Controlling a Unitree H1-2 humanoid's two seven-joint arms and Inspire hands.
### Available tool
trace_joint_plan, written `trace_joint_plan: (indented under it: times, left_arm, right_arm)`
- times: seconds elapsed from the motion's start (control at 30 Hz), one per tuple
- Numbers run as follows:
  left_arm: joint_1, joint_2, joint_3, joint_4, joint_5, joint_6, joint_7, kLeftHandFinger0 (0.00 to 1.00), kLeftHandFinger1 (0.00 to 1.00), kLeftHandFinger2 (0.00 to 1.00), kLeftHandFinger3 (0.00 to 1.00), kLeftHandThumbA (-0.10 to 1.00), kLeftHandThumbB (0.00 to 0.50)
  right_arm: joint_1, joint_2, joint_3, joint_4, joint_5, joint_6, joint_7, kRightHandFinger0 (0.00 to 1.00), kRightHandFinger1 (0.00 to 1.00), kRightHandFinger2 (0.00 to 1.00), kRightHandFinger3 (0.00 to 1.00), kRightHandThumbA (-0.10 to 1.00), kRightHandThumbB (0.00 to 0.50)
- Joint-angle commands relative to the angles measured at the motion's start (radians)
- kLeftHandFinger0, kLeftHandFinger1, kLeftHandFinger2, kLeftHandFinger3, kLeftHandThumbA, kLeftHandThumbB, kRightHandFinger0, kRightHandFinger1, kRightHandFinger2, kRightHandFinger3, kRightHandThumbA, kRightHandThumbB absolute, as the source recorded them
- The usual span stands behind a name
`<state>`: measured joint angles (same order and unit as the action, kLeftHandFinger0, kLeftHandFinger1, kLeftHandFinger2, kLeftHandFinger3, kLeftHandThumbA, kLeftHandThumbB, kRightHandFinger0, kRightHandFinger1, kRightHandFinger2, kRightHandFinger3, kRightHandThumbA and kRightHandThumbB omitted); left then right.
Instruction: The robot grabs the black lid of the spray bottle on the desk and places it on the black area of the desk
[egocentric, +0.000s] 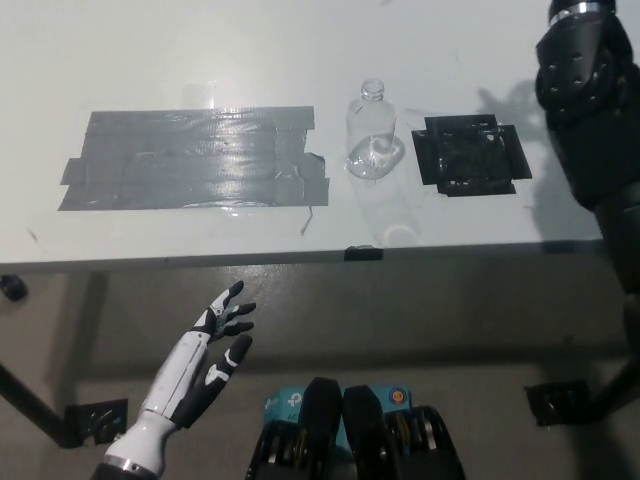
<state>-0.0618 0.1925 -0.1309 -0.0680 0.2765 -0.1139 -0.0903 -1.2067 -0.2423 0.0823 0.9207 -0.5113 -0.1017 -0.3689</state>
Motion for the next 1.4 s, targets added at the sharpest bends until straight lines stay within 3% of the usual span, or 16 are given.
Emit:
trace_joint_plan:
  times: [0.0,0.03,0.2,0.43,0.53,0.6,0.77,0.83,0.87,0.93,0.97,1.0,1.03,1.07,1.13,1.37]
  left_arm:
    - [-0.007,0.011,0.010,-0.019,-0.005,-0.015,0.001,0.91,0.83,0.88,1.00,0.99,0.010]
    - [-0.007,0.014,0.011,-0.018,-0.006,-0.019,0.001,0.88,0.80,0.88,1.00,0.99,0.012]
    - [-0.009,0.017,0.015,-0.013,-0.003,-0.029,0.005,0.88,0.80,0.86,1.00,1.00,0.009]
    - [-0.007,0.015,0.021,-0.012,-0.009,-0.028,0.003,0.90,0.84,0.88,1.00,0.99,0.002]
    - [-0.009,0.013,0.022,-0.017,-0.013,-0.020,-0.001,0.92,0.86,0.89,1.00,0.99,0.007]
    - [-0.010,0.014,0.024,-0.021,-0.018,-0.017,-0.003,0.92,0.86,0.89,1.00,0.99,0.004]
    - [-0.021,0.017,0.029,-0.016,-0.010,-0.021,0.001,0.91,0.85,0.88,1.00,0.99,0.000]
    - [-0.024,0.017,0.030,-0.013,-0.009,-0.022,0.002,0.90,0.85,0.88,1.00,1.00,0.008]
    - [-0.026,0.018,0.030,-0.009,-0.005,-0.027,0.003,0.90,0.85,0.88,1.00,1.00,0.006]
    - [-0.025,0.016,0.031,-0.012,-0.011,-0.018,-0.001,0.90,0.85,0.88,1.00,1.00,0.006]
    - [-0.025,0.017,0.031,-0.011,-0.012,-0.019,-0.002,0.90,0.86,0.88,1.00,1.00,0.007]
    - [-0.026,0.017,0.031,-0.009,-0.012,-0.021,-0.002,0.90,0.86,0.88,1.00,1.00,0.006]
    - [-0.026,0.017,0.031,-0.009,-0.013,-0.020,-0.003,0.90,0.86,0.88,1.00,1.00,0.005]
    - [-0.030,0.016,0.032,-0.006,-0.019,-0.019,-0.005,0.90,0.86,0.89,1.00,1.00,0.000]
    - [-0.030,0.016,0.032,0.002,-0.019,-0.028,-0.002,0.89,0.86,0.88,1.00,1.00,0.000]
    - [-0.036,0.019,0.029,-0.010,-0.017,-0.021,-0.008,0.89,0.86,0.88,1.00,0.99,0.000]
  right_arm:
    - [-0.051,-0.025,-0.032,-0.010,0.074,-0.023,0.012,0.00,0.14,0.33,0.00,0.78,0.063]
    - [-0.043,-0.027,-0.035,0.010,0.082,-0.030,0.011,0.00,0.11,0.31,0.00,0.75,0.035]
    - [-0.009,-0.020,-0.040,0.072,0.115,-0.038,0.018,0.00,0.11,0.32,0.03,0.70,0.022]
    - [0.055,0.001,-0.004,0.259,0.121,-0.048,0.014,0.01,0.15,0.37,0.16,0.69,0.050]
    - [0.073,0.009,0.007,0.343,0.131,-0.045,0.045,0.09,0.26,0.46,0.26,0.62,0.068]
    - [0.083,0.011,0.013,0.379,0.137,-0.049,0.057,0.07,0.24,0.38,0.19,0.61,0.079]
    - [0.106,0.011,0.030,0.439,0.141,-0.060,0.058,0.18,0.21,0.24,0.35,0.63,0.097]
    - [0.102,0.007,0.019,0.447,0.161,-0.053,0.095,0.23,0.24,0.31,0.45,0.62,0.114]
    - [0.096,0.002,0.020,0.450,0.166,-0.041,0.133,0.36,0.34,0.48,0.63,0.62,0.126]
    - [0.092,-0.002,0.015,0.456,0.183,-0.039,0.177,0.47,0.44,0.60,0.78,0.59,0.182]
    - [0.092,-0.010,0.033,0.457,0.170,-0.045,0.202,0.66,0.66,0.78,0.94,0.59,0.285]
    - [0.091,-0.017,0.042,0.455,0.167,-0.053,0.227,0.81,0.87,0.95,1.00,0.57,0.363]
    - [0.090,-0.021,0.045,0.453,0.171,-0.056,0.243,0.87,0.94,1.00,1.00,0.56,0.378]
    - [0.086,-0.027,0.050,0.452,0.172,-0.050,0.265,0.99,1.00,1.00,1.00,0.57,0.424]
    - [0.077,-0.039,0.065,0.447,0.170,-0.036,0.328,1.00,1.00,1.00,1.00,0.62,0.494]
    - [0.048,-0.084,0.040,0.412,0.230,-0.039,0.511,1.00,1.00,1.00,1.00,0.65,0.500]
